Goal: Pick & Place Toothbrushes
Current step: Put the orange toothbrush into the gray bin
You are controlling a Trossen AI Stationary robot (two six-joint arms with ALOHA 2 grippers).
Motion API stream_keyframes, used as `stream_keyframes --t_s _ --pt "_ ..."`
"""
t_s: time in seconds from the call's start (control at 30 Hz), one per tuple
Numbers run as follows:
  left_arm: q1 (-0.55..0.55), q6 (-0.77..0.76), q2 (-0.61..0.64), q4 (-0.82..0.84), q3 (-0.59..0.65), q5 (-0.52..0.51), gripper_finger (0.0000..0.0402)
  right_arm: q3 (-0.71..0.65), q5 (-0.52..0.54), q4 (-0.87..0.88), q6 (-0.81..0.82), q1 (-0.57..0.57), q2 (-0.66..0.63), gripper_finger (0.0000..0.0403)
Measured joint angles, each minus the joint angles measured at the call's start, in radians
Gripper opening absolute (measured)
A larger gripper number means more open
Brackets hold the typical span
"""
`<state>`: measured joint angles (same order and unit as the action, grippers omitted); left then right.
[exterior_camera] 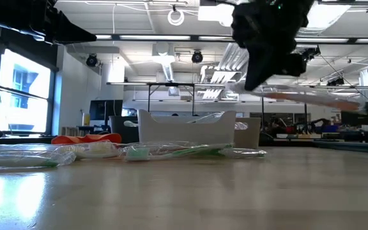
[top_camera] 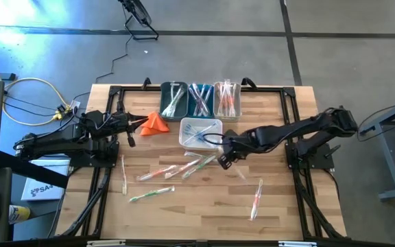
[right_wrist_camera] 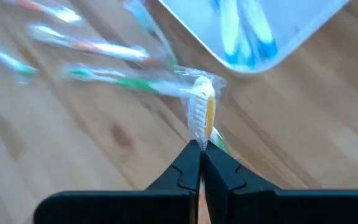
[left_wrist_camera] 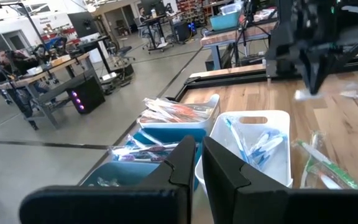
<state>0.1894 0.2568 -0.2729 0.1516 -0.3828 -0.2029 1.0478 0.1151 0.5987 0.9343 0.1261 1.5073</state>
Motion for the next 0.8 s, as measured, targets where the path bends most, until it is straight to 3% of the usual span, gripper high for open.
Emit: stream_keyframes --t_s 0.43,0.8 --pt "0.0 0.0 0.0 0.0 0.0 0.0 0.0023 0.026 0.249 -0.019 -0.14 -0.078 -0.212 0.0003" --pt "0.0 0.0 0.0 0.0 0.0 0.0 0.0023 0.026 0.357 -0.173 -0.361 -0.253 -0.245 0.0003"
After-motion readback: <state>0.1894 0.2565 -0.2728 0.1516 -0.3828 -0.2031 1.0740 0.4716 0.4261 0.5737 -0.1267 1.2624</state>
